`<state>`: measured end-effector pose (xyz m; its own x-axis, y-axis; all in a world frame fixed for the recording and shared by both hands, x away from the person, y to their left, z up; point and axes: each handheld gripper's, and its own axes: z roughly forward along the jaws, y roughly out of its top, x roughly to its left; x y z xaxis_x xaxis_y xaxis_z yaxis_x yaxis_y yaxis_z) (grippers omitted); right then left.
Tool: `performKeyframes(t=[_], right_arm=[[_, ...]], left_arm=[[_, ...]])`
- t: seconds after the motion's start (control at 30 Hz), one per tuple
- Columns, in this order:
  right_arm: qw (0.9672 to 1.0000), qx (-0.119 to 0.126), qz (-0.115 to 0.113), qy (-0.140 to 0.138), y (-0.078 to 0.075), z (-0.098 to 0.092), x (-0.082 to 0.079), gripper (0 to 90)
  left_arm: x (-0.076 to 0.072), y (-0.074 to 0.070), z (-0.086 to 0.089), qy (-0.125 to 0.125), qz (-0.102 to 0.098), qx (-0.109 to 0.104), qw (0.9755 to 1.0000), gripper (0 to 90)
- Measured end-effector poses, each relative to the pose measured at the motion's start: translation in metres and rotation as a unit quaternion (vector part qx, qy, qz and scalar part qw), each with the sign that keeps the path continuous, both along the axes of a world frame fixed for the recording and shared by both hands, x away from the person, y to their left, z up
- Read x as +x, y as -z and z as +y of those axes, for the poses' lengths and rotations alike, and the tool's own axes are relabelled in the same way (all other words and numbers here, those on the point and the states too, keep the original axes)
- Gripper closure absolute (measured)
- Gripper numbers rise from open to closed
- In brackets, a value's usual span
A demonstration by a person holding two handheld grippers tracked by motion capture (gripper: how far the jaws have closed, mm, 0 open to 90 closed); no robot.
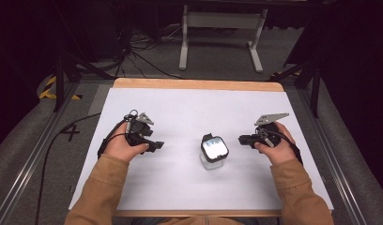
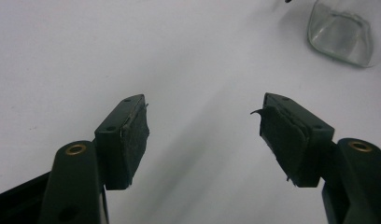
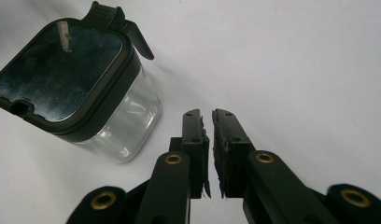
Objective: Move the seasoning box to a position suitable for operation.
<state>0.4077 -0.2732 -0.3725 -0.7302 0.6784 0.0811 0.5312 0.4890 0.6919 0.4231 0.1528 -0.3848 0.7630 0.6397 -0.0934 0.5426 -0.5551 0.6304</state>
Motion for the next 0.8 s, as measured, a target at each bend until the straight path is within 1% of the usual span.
performKeyframes(t=[0.03, 0.07, 0.13, 0.2, 0.27, 0.4, 0.47, 0.5, 0.53, 0.6, 0.7, 0.77, 0.8], right_arm=[[1.0, -0.001, 0.001, 0.0, 0.0, 0.001, 0.0, 83.8], [1.0, 0.001, 0.004, 0.0, 0.001, 0.001, 0.0, 83.7], [1.0, -0.005, 0.004, -0.004, 0.003, 0.004, 0.001, 83.8], [1.0, -0.005, 0.005, -0.005, 0.004, 0.005, 0.001, 83.7], [0.9999, -0.006, 0.008, -0.01, 0.005, 0.008, 0.001, 83.7], [0.9995, -0.017, 0.012, -0.024, 0.011, 0.017, 0.0, 83.7], [0.9994, -0.018, 0.013, -0.028, 0.012, 0.019, 0.0, 83.7], [0.9988, -0.027, 0.016, -0.036, 0.015, 0.025, -0.001, 83.6], [0.9987, -0.029, 0.016, -0.039, 0.016, 0.026, -0.001, 83.7], [0.9981, -0.038, 0.021, -0.044, 0.02, 0.031, -0.001, 83.8], [0.9977, -0.041, 0.027, -0.047, 0.023, 0.035, -0.002, 84.1], [0.9972, -0.045, 0.028, -0.053, 0.026, 0.04, -0.002, 84.4], [0.9969, -0.047, 0.028, -0.057, 0.027, 0.041, -0.002, 84.6]], left_arm=[[0.0, -0.001, 0.001, 0.002, 0.002, 0.001, 1.0, 32.6], [0.0, -0.001, 0.001, 0.0, -0.001, -0.001, 1.0, 32.6], [-0.001, -0.002, 0.001, -0.002, -0.005, -0.005, 1.0, 32.6], [0.0, -0.003, 0.001, 0.002, -0.003, -0.002, 1.0, 32.6], [-0.001, -0.002, 0.0, 0.0, -0.007, -0.009, 0.9999, 32.6], [-0.002, -0.003, -0.001, 0.001, -0.008, -0.009, 0.9999, 32.6], [-0.002, -0.004, -0.002, 0.004, -0.008, -0.009, 0.9999, 32.6], [-0.002, -0.004, -0.002, 0.007, -0.01, -0.007, 0.9999, 32.6], [-0.002, -0.004, -0.003, 0.008, -0.007, -0.01, 0.9999, 32.6], [-0.002, -0.004, -0.004, 0.009, -0.01, -0.01, 0.9999, 32.6], [-0.002, -0.003, -0.005, 0.01, -0.009, -0.009, 0.9999, 32.5], [-0.002, -0.003, -0.006, 0.011, -0.008, -0.005, 0.9999, 32.5], [-0.002, -0.002, -0.007, 0.011, -0.009, -0.006, 0.9999, 32.4]])
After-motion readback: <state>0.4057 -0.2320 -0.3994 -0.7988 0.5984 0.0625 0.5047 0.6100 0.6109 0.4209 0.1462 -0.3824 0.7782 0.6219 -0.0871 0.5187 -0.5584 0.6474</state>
